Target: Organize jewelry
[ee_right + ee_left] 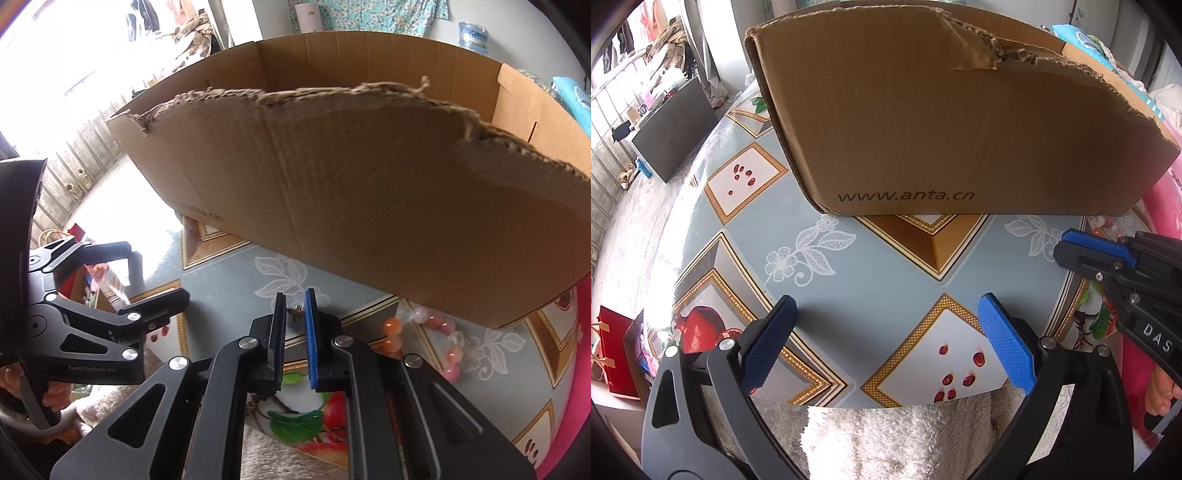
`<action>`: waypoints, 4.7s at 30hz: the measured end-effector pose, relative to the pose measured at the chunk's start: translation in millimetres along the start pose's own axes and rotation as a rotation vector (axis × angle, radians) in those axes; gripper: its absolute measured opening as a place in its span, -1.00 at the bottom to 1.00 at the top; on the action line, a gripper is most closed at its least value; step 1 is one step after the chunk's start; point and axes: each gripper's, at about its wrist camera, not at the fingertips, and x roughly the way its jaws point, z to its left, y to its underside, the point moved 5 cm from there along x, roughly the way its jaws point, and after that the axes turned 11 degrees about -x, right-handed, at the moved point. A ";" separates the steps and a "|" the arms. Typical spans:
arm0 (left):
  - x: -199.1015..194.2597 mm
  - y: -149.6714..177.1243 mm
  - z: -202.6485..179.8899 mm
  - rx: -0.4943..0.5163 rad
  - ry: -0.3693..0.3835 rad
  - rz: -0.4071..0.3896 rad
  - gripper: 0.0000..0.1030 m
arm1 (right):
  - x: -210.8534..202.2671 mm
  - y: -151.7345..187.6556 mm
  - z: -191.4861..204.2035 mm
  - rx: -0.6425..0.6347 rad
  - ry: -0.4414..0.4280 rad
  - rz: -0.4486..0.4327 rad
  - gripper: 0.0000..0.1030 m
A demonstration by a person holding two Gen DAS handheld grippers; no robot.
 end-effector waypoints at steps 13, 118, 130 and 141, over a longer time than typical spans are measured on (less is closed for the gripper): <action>-0.2 0.6 0.3 -0.001 0.000 -0.004 0.84 | -10.8 6.6 19.8 0.000 -0.129 -0.013 -0.80; -19.4 32.8 -93.9 0.382 0.271 -0.121 -1.00 | -31.6 58.9 -59.7 0.293 -0.274 -0.179 0.02; -23.1 22.1 -73.4 0.324 0.260 -0.122 -1.00 | -31.5 54.8 -57.2 0.283 -0.259 -0.176 0.02; -16.2 32.3 -90.9 0.376 0.247 -0.088 -1.00 | -31.5 54.7 -55.9 0.283 -0.260 -0.176 0.02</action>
